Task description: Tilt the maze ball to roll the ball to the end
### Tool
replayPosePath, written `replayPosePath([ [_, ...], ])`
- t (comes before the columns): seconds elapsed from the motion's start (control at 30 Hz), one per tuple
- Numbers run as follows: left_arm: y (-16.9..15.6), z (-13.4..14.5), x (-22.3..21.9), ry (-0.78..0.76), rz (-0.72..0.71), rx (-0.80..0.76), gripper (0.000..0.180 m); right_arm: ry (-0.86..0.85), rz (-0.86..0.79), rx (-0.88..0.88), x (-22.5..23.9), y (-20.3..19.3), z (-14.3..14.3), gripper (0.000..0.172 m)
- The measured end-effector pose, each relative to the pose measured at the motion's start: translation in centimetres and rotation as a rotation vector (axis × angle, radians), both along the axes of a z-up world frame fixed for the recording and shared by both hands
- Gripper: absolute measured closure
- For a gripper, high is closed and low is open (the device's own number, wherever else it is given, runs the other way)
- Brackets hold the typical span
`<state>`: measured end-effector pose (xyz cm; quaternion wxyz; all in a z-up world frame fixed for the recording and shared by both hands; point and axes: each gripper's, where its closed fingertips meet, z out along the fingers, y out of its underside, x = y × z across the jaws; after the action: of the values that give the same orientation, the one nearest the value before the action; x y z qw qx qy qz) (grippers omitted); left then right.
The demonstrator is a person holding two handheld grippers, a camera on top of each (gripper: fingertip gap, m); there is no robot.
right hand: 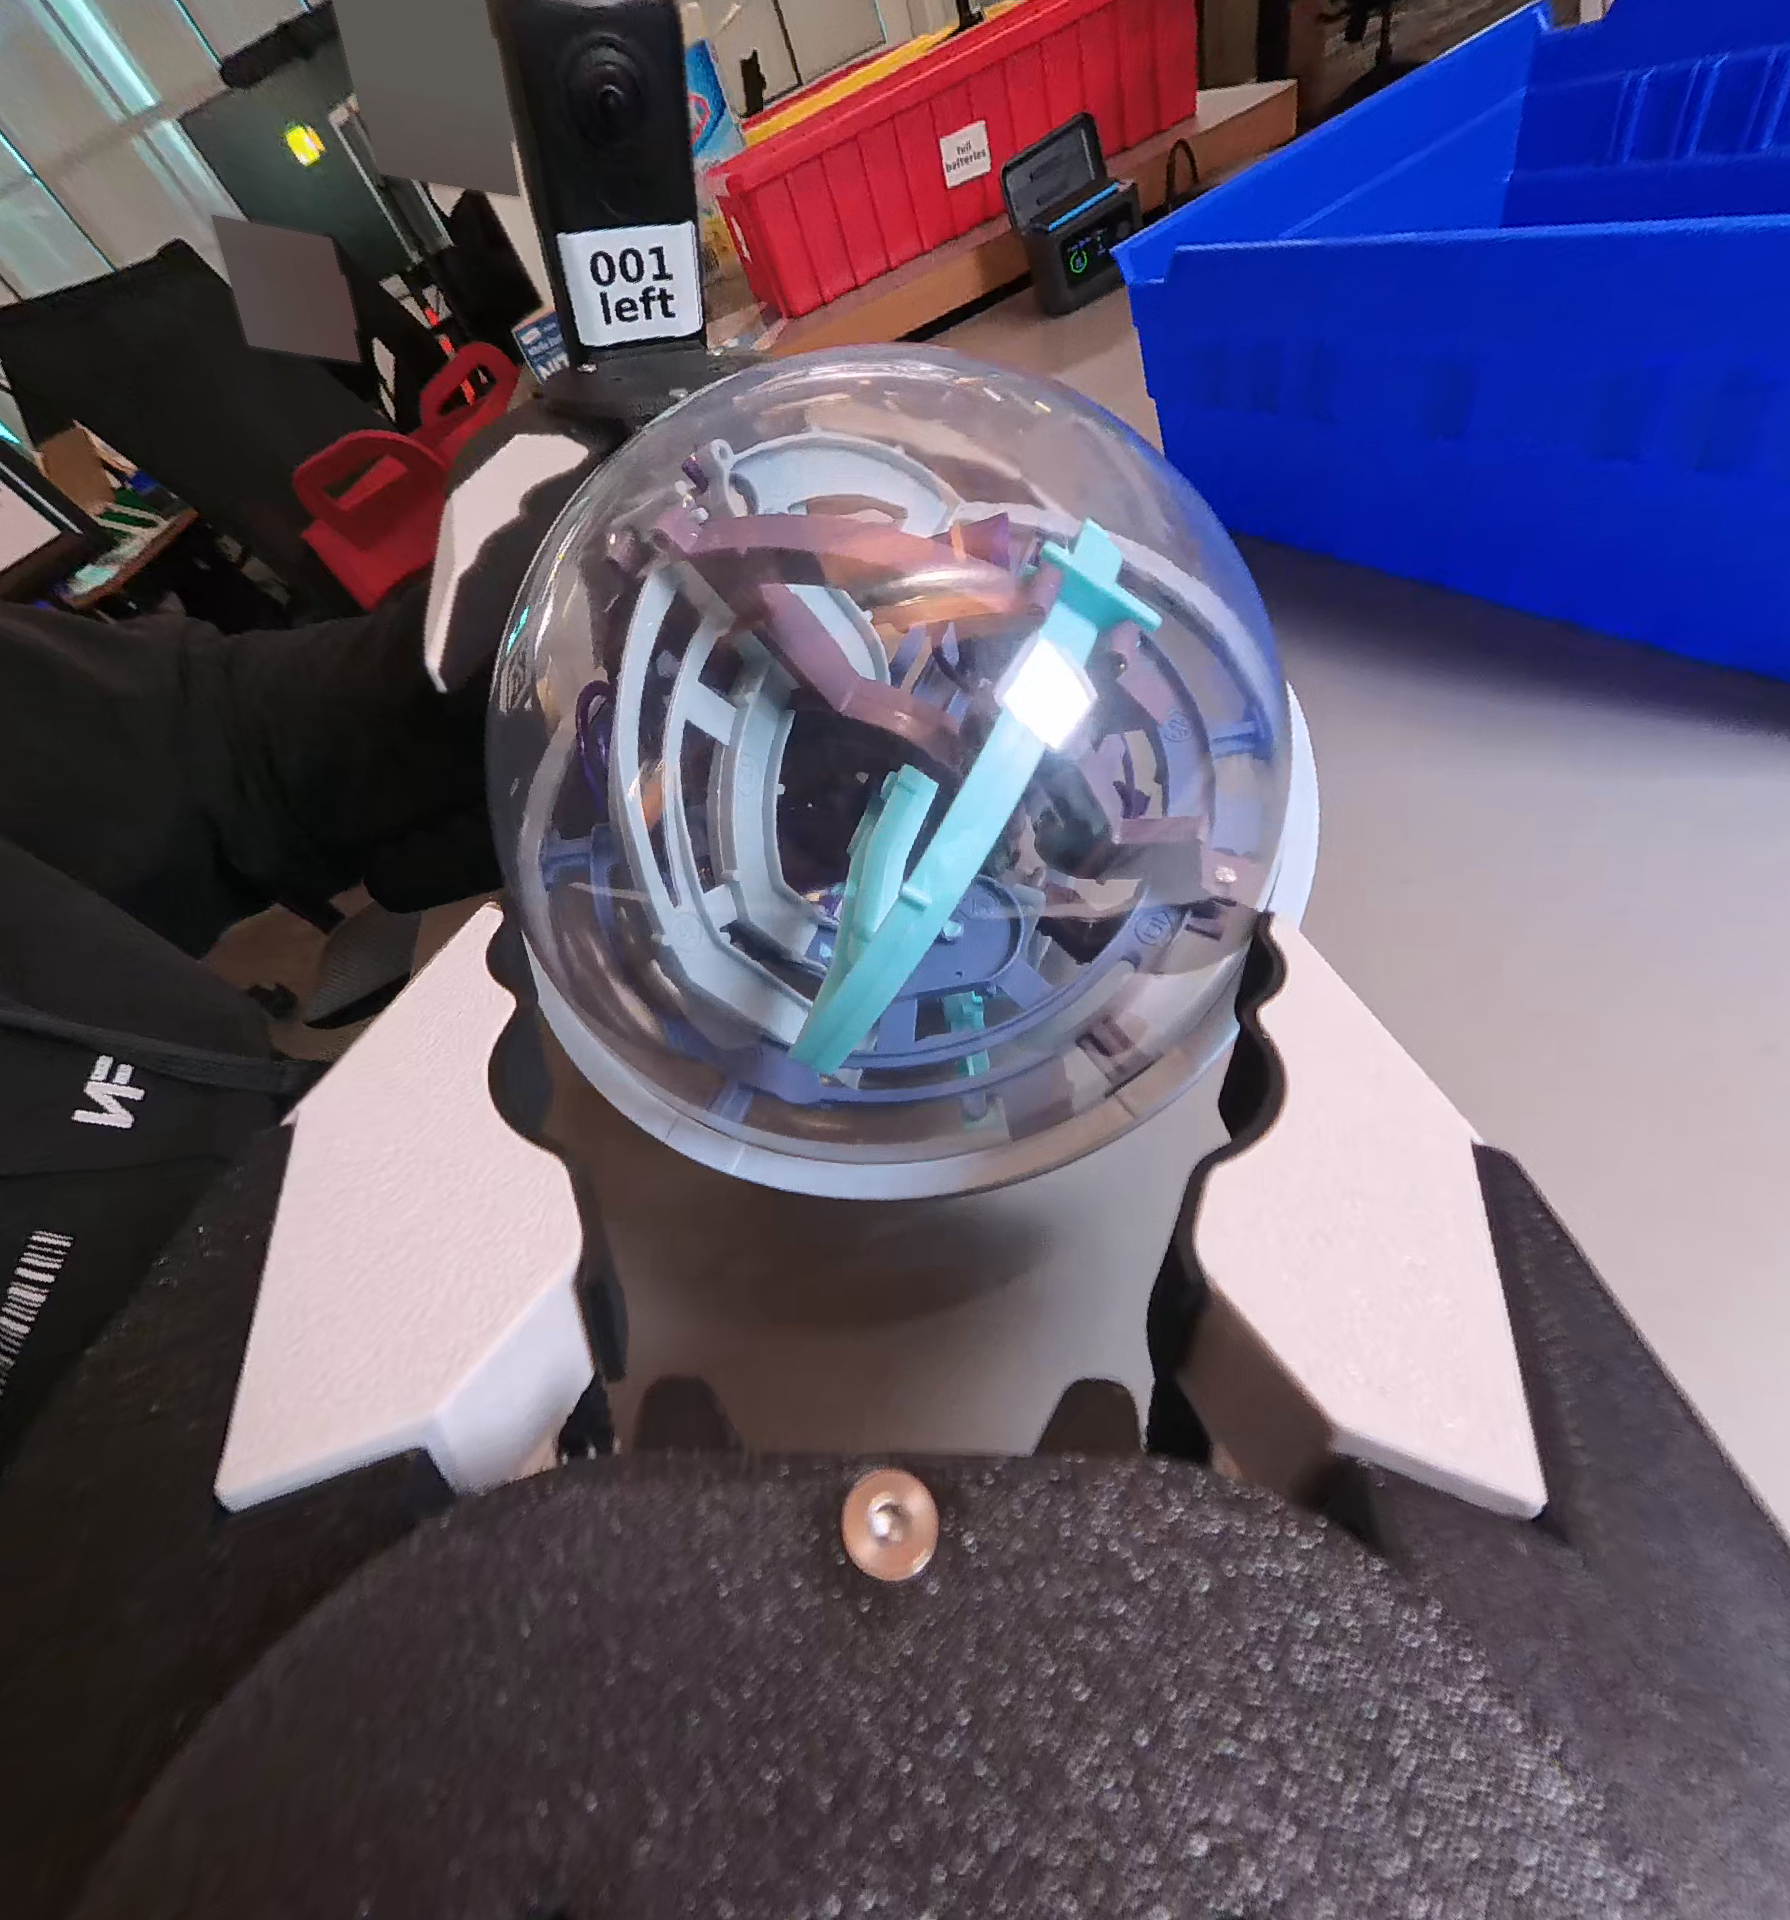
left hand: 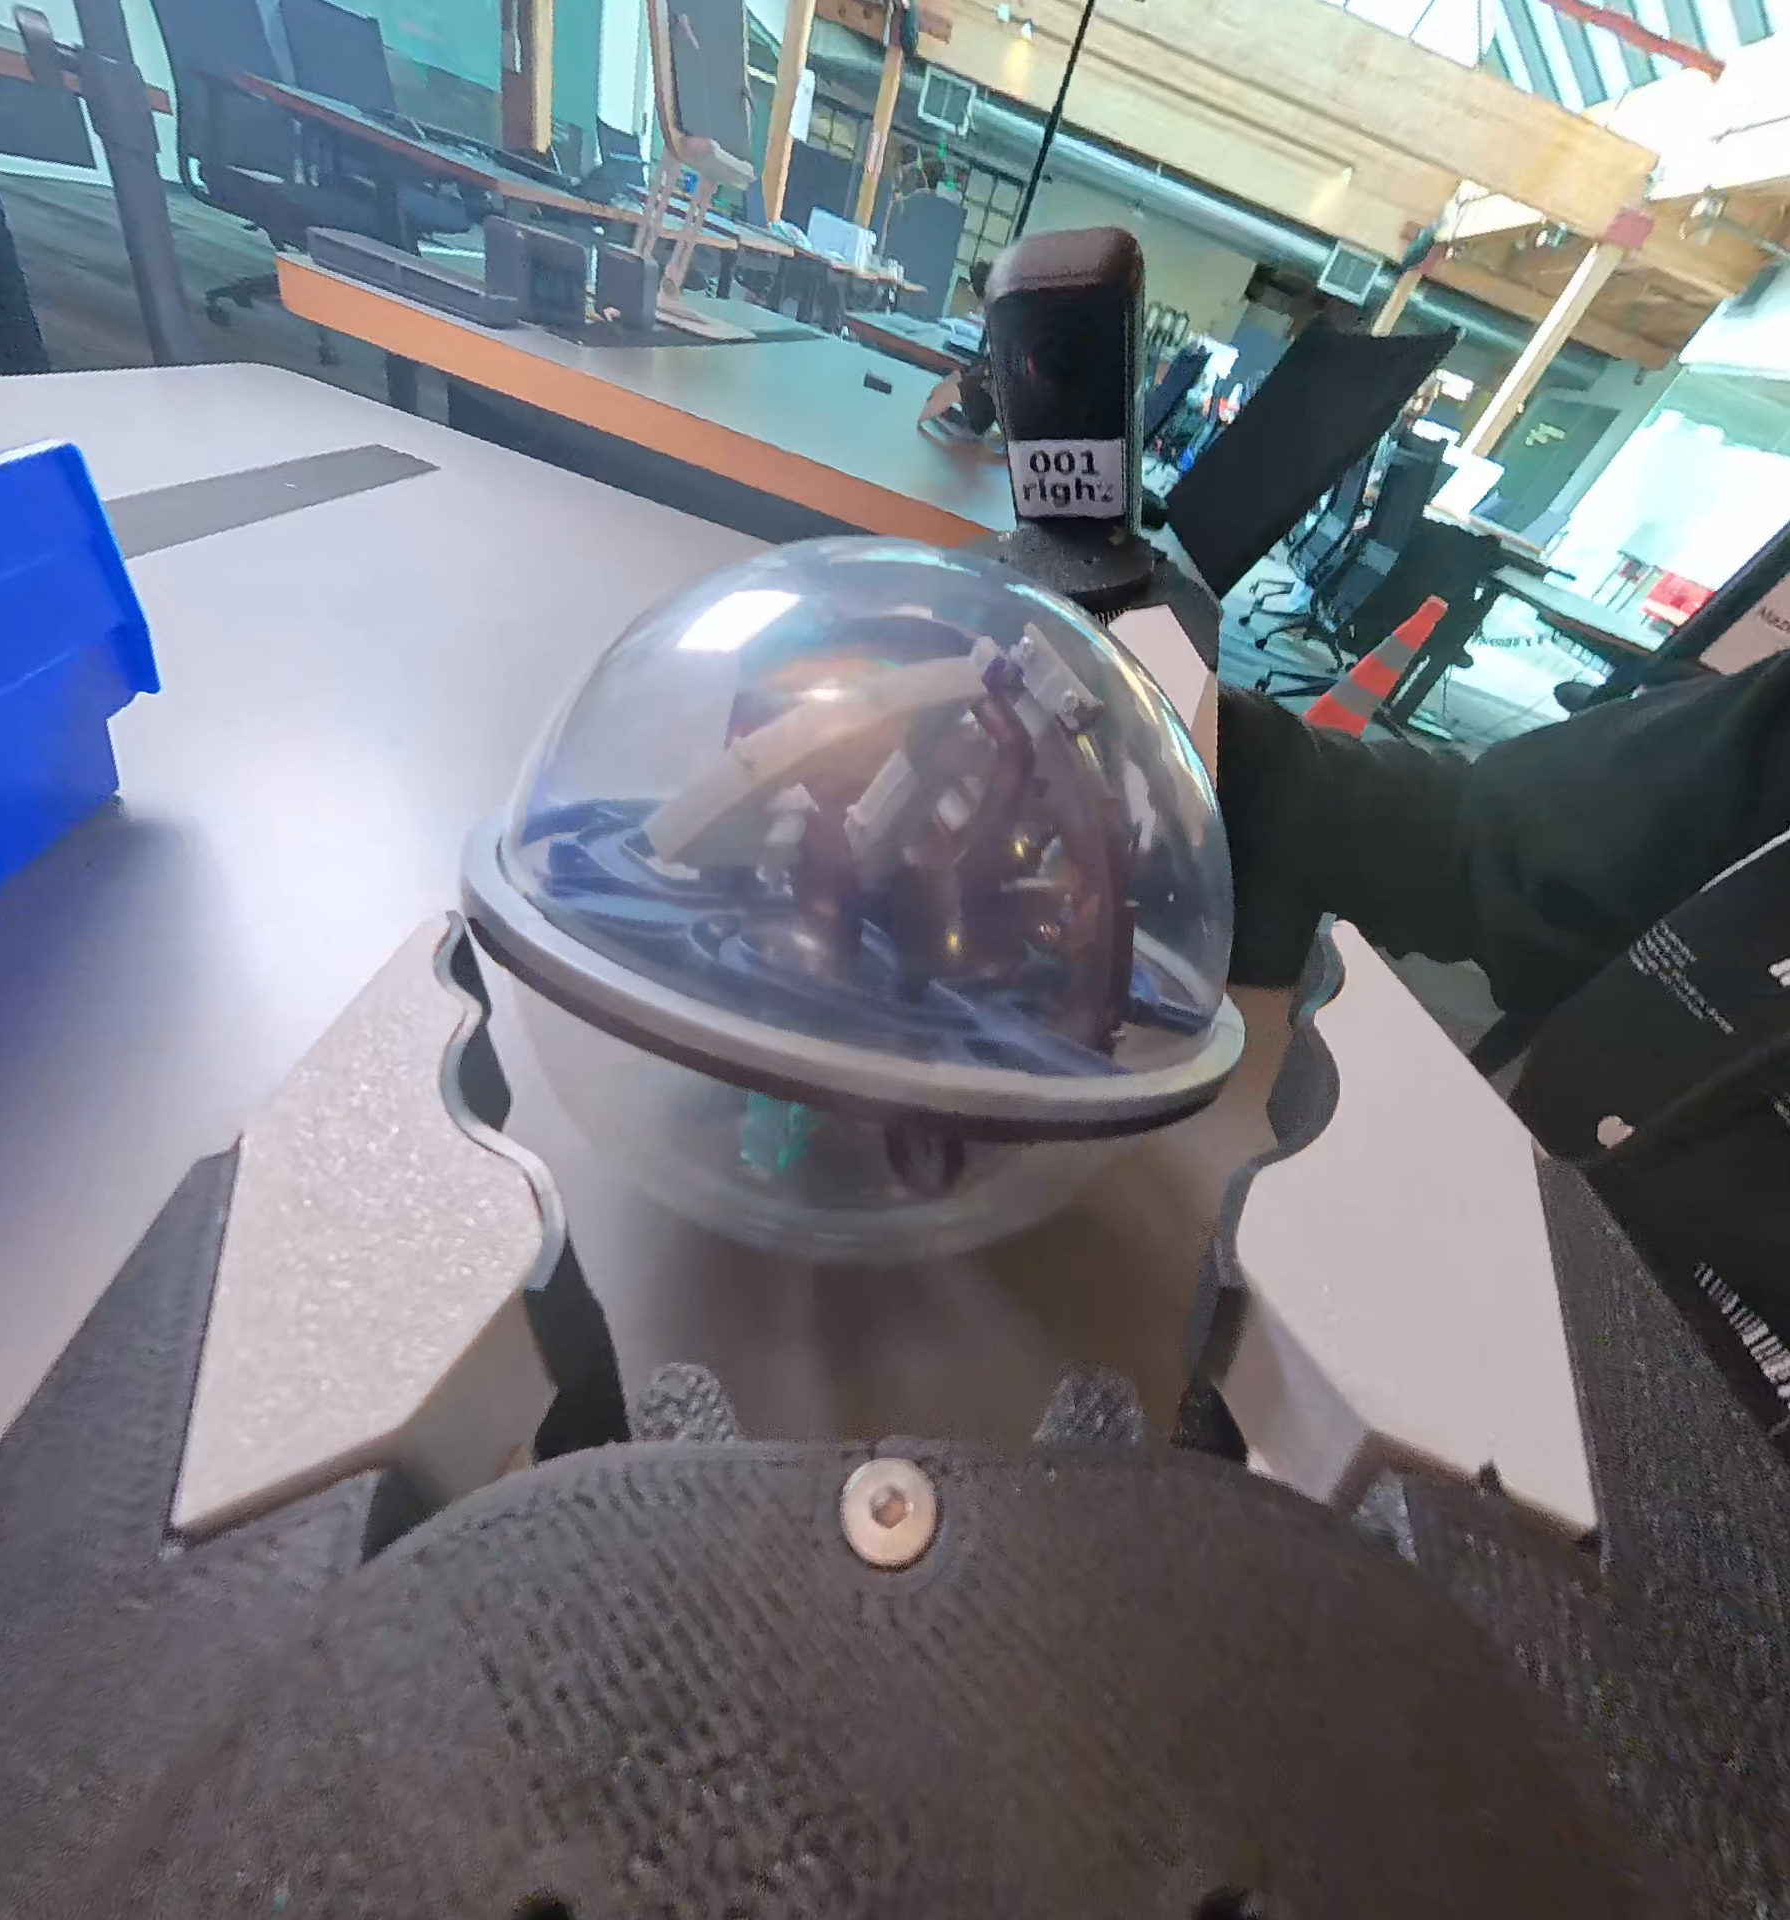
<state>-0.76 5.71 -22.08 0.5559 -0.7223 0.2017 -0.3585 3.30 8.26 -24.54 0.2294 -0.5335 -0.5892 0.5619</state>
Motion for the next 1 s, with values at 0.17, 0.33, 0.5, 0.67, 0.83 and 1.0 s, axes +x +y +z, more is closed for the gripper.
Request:
replayPosePath([
  [0.17,-0.2,-1.4,0.7,0.041,-0.029,-0.046,0.03,0.005,-0.004,0.017,0.2,0.1,-0.2,0.041],
  [0.33,0.3,-1.9,0.7,0.09,0.012,-0.036,0.039,0.0,-0.001,0.032,0.3,0.0,-0.3,0.041],
  [0.5,0.5,-1.0,0.3,0.05,0.027,-0.009,0.042,-0.062,0.018,0.002,0.4,-0.3,-1.2,0.043],
  [0.67,0.8,0.2,0.1,0.025,0.049,0.039,0.046,-0.104,0.037,0.065,0.5,-0.5,-2.0,0.046],
  [0.83,1.4,0.8,0.4,0.011,0.063,0.043,0.049,0.034,-0.021,0.24,0.3,0.7,0.1,0.038],
  [1.0,2.7,1.6,1.1,0.019,0.112,0.052,0.053,0.132,-0.071,0.373,-0.2,0.7,1.6,0.035],
])
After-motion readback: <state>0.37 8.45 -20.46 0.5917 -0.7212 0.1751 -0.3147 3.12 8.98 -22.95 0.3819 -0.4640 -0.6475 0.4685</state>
